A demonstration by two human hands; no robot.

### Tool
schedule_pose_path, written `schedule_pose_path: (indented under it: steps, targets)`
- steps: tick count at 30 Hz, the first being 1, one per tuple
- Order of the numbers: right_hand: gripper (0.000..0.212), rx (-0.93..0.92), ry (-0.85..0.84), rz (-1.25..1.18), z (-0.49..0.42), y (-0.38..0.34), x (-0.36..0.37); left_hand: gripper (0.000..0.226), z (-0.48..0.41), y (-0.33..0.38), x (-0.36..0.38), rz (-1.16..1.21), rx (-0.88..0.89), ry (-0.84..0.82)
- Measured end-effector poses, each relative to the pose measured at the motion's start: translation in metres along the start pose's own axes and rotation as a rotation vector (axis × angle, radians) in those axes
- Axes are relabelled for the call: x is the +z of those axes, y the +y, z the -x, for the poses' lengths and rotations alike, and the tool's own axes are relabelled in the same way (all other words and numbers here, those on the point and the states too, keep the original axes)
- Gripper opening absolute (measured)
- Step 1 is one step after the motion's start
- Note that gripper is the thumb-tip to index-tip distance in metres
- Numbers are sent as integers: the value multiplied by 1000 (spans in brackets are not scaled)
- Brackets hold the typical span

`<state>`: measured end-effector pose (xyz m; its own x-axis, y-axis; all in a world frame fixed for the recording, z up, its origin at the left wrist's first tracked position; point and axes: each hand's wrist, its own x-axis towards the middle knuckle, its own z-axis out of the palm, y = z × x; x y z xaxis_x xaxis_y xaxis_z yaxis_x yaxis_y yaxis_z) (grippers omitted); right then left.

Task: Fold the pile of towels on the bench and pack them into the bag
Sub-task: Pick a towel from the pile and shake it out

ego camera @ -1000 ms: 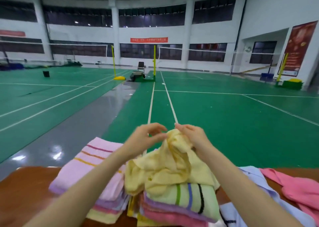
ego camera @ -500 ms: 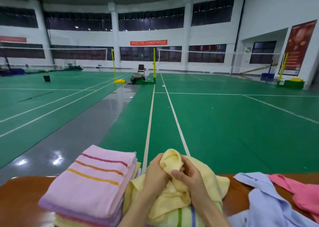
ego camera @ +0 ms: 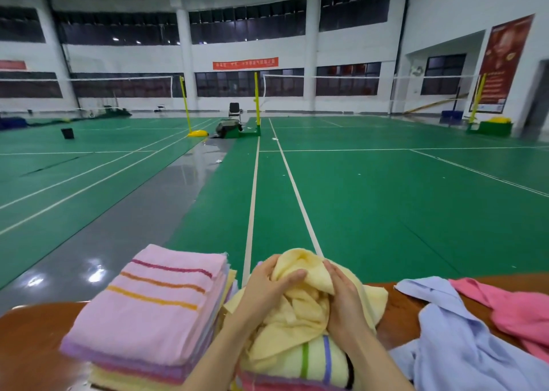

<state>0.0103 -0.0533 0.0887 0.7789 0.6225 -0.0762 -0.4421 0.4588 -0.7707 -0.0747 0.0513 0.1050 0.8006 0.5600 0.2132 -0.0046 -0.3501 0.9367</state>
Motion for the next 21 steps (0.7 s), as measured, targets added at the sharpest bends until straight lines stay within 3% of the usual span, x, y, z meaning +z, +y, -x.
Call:
schedule_pose_path:
  steps: [3, 7, 9, 11, 13, 14, 16, 18, 20, 21]
  targets:
    - [43, -6, 23, 62, -1, -1, 1, 33, 2, 0, 7, 87, 9, 252]
    - [74, -22, -118, 94, -1, 0, -2, 41, 2, 8, 4, 111, -80, 577]
    - [84, -52, -220, 206, 0, 2, -4, 45, 3, 12, 0, 5, -97, 587]
    - [75, -72, -302, 316, 3, 1, -1, 42, 3, 13, -2, -69, -91, 550]
    - [64, -101, -323, 349, 4, 1, -1, 23, -1, 6, -6, -123, -66, 537]
    - [58, -104, -314, 343, 4, 2, -1, 32, -1, 5, -10, -179, -39, 536]
    - [44, -107, -277, 310, 4, 3, 0, 66, 0, 9, -17, -262, 155, 450]
    - [40, -87, -217, 245, 3, 3, -1, 65, 0, 24, -18, -314, 372, 106]
    - [36, -42, -156, 142, 3, 2, -3, 59, -5, 33, -13, -406, 355, -246]
    - [34, -27, -135, 100, 4, 1, -4, 59, -6, 37, -8, -500, 324, -298]
